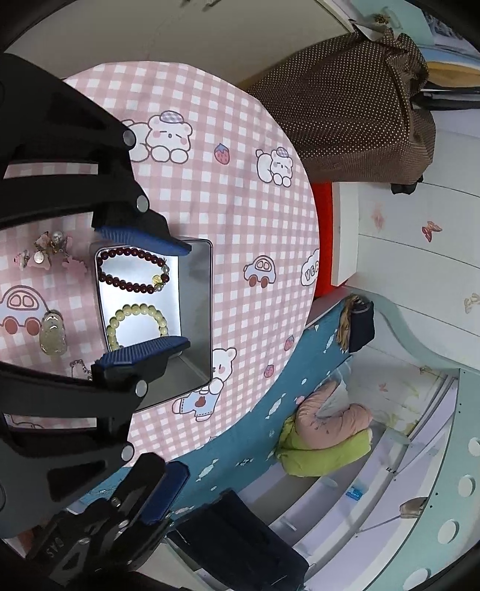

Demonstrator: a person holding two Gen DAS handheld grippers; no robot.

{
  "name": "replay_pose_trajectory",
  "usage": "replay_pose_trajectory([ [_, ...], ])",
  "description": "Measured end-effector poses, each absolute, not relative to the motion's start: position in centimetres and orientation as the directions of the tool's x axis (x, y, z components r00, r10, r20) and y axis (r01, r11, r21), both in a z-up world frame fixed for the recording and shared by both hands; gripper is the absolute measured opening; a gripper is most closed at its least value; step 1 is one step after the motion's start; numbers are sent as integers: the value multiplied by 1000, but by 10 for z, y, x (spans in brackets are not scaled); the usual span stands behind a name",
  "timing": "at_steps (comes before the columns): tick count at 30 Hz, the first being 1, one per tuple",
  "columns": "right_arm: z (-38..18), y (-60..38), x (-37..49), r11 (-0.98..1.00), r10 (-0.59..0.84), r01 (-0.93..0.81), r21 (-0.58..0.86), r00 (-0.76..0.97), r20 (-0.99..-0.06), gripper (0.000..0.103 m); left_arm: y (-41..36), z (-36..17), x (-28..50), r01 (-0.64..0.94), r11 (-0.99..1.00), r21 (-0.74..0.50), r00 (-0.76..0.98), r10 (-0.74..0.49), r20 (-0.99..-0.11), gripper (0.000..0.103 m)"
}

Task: Organize jewelry
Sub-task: 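Withdraw both tools from the tin and move toward the remaining jewelry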

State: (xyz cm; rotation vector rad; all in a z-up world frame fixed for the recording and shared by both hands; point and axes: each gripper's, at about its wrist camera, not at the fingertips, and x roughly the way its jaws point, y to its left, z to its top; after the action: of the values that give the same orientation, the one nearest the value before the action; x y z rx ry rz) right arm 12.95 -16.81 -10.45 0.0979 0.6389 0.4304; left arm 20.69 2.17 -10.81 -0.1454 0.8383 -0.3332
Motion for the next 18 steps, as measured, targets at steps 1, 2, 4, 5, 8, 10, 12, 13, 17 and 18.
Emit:
replay_pose_trajectory([
  [1, -105, -169, 131, 908, 416, -356, 220, 718, -558, 39, 22, -108, 206, 232, 939, -254, 624, -344, -702, 47],
  [2, -105, -169, 132, 910, 412, -352, 219, 719, -560, 41, 23, -107, 205, 231, 940, -251, 626, -341, -701, 47],
  [4, -107, -170, 134, 916, 400, -340, 214, 723, -563, 42, 23, -107, 203, 226, 943, -245, 629, -333, -702, 47],
  [5, -107, -170, 134, 916, 399, -337, 217, 723, -564, 42, 24, -106, 201, 227, 944, -241, 630, -331, -702, 47],
  [8, -109, -170, 132, 918, 394, -334, 212, 719, -573, 43, 25, -106, 195, 228, 944, -237, 631, -329, -703, 49],
  [10, -109, -170, 131, 920, 391, -330, 213, 718, -576, 44, 27, -106, 191, 225, 946, -232, 634, -323, -703, 50],
  [12, -108, -171, 130, 921, 388, -325, 215, 720, -575, 45, 29, -105, 186, 224, 948, -226, 637, -318, -702, 50],
  [13, -107, -172, 128, 922, 385, -323, 213, 723, -574, 46, 30, -105, 184, 225, 948, -224, 638, -317, -702, 52],
  [17, -105, -171, 120, 926, 375, -317, 203, 731, -570, 53, 35, -106, 172, 213, 956, -203, 646, -294, -705, 54],
  [18, -104, -171, 116, 927, 374, -319, 198, 734, -568, 54, 35, -107, 169, 212, 956, -201, 646, -292, -706, 57],
])
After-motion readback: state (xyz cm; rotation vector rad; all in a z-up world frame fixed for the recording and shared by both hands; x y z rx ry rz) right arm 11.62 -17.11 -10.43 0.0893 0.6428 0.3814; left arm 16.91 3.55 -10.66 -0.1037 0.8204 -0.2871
